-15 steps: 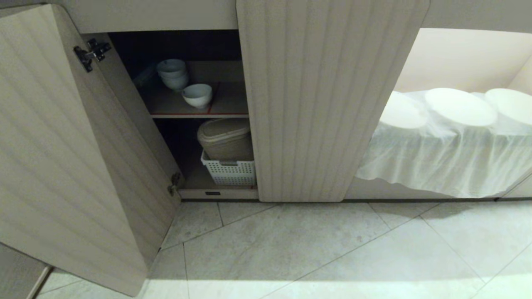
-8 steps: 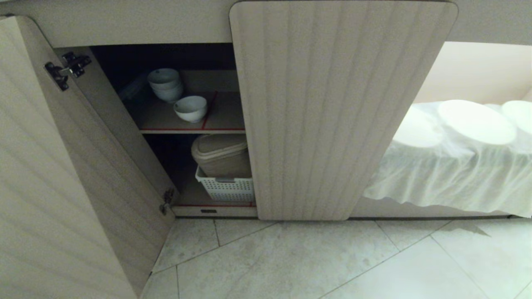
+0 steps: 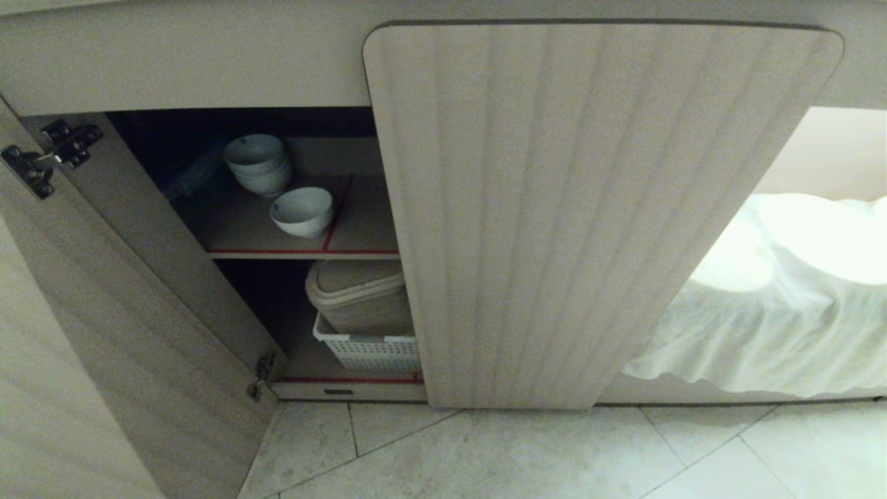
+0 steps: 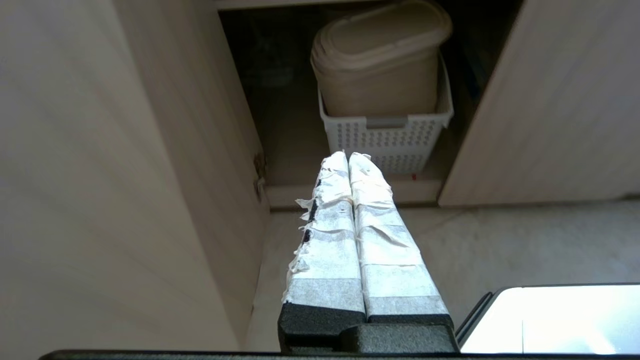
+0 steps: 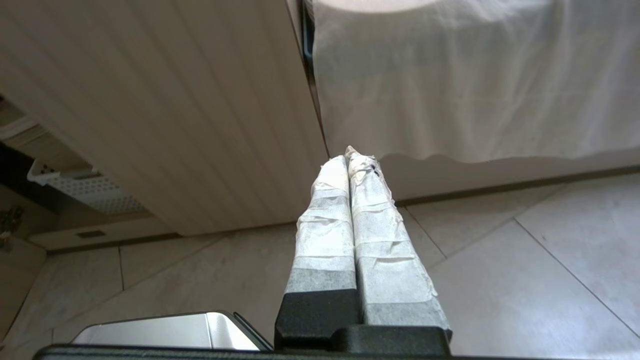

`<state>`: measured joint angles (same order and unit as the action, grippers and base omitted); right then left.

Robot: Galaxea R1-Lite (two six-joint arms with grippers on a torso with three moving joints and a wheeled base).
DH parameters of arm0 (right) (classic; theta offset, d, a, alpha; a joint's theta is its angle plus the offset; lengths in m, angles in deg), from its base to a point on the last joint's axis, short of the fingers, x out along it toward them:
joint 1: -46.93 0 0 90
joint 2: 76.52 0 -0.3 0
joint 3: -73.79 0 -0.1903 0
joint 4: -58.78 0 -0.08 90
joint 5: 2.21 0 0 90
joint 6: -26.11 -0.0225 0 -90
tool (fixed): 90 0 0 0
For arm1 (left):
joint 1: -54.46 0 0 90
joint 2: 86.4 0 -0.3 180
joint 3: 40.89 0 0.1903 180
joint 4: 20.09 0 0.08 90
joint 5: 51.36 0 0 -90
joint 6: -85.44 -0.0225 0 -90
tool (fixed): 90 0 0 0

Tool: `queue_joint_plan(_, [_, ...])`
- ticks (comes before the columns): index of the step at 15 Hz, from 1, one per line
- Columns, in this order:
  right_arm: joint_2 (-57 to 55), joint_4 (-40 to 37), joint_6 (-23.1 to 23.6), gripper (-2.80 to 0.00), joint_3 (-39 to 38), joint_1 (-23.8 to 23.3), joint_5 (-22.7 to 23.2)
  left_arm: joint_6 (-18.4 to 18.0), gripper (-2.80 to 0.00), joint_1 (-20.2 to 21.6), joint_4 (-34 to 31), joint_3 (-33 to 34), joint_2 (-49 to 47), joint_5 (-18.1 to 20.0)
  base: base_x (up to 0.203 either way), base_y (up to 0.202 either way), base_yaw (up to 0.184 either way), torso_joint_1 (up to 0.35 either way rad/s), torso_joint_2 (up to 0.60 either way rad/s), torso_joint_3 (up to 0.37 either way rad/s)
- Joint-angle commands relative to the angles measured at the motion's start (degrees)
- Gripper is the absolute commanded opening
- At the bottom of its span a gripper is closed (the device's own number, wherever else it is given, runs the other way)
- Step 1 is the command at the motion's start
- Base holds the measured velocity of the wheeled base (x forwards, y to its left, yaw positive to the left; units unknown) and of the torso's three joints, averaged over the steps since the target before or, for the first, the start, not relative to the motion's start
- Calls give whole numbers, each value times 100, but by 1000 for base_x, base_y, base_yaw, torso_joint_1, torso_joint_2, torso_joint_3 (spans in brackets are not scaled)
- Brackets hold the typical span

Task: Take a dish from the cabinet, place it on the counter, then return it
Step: Take the bowl from the cabinet

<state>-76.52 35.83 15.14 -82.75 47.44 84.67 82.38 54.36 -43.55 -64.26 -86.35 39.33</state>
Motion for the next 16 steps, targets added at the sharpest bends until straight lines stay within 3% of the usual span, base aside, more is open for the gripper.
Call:
queue_joint_plan(1, [0,3,-10,-280,-1,2,-4,-2,-280,1,1,0,-5,2,197,0,3,2,2,2])
queue_joint_plan(8, [0,11,-10,-280,-1,2,-3,-2,-280,1,1,0,-5,2,188,0,1,2,2,2])
queue_joint_plan(16, [0,2,-3,-280,-1,2,3,25,-280,1,1,0,-5,-7,0,0,0,0,0,0])
